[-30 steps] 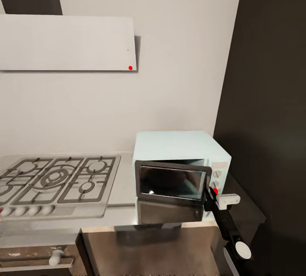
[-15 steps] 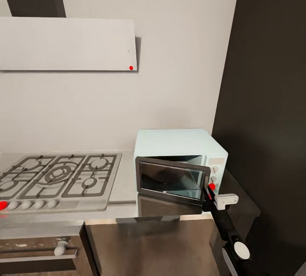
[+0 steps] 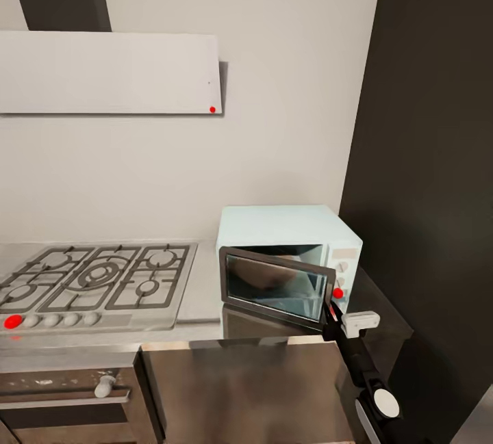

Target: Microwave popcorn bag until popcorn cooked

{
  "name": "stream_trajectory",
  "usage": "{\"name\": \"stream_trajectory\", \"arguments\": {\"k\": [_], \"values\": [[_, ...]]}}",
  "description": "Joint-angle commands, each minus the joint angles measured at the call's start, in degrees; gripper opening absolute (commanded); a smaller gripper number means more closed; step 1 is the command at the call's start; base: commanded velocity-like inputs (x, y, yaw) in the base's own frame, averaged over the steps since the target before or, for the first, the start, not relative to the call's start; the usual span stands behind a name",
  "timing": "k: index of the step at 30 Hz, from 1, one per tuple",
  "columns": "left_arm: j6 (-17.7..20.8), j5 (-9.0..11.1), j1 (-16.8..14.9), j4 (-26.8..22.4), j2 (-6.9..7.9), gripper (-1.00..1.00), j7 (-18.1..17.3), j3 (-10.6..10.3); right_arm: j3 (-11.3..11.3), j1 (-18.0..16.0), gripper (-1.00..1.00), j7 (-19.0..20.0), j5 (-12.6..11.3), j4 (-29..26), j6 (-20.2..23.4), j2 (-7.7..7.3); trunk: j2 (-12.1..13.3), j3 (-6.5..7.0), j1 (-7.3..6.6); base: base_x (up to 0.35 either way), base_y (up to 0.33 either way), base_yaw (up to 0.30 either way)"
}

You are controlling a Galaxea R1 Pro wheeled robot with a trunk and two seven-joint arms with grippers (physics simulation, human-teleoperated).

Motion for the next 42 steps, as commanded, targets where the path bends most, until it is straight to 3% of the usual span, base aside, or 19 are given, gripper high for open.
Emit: {"name": "stream_trajectory", "arguments": {"k": [1,3,4,15,21,25,35,42], "values": [[0.02,0.05,-0.02,-0.01,-0.02,1.00,0.17,0.09,-2.91,-0.04,-1.00,-0.07,-0.65,0.09,-0.18,-0.06,-0.09,-0.12,0.02,-0.003,0.000,0.000],[0.02,0.05,-0.02,-0.01,-0.02,1.00,0.17,0.09,-2.87,-0.04,-1.00,-0.07,-0.65,0.09,-0.18,-0.06,-0.09,-0.12,0.02,-0.002,0.000,0.000],[0.01,0.05,-0.02,-0.03,-0.02,1.00,0.17,0.09,-2.85,-0.04,1.00,-0.07,-0.65,0.09,-0.18,-0.06,-0.09,-0.12,0.02,0.000,0.000,0.000],[0.09,0.05,-0.02,-0.03,-0.08,1.00,0.17,0.04,-2.68,-0.04,1.00,0.01,-0.65,0.09,-0.18,-0.06,-0.09,-0.12,0.02,-0.007,0.000,0.000],[0.12,0.05,-0.02,0.01,-0.36,1.00,0.17,0.06,-2.47,-0.04,1.00,0.22,-0.65,0.09,-0.18,-0.06,-0.09,-0.12,0.02,-0.277,-0.003,0.000],[0.12,0.05,-0.02,0.00,-0.30,1.00,0.38,0.06,-0.35,-0.04,1.00,0.28,-0.65,0.09,-0.18,-0.06,-0.09,-0.12,0.02,-0.121,-0.175,0.000],[0.10,0.05,-0.02,0.02,-0.20,1.00,0.40,0.01,0.71,-0.04,1.00,1.22,-0.65,0.09,-0.24,-0.06,-0.09,-0.12,0.02,0.142,-0.290,0.000],[0.10,0.05,-0.02,0.02,-0.19,1.00,0.39,0.01,0.64,-0.04,1.00,1.17,-0.65,0.09,-0.44,-0.06,-0.09,-0.12,0.02,0.037,-0.045,0.000]]}}
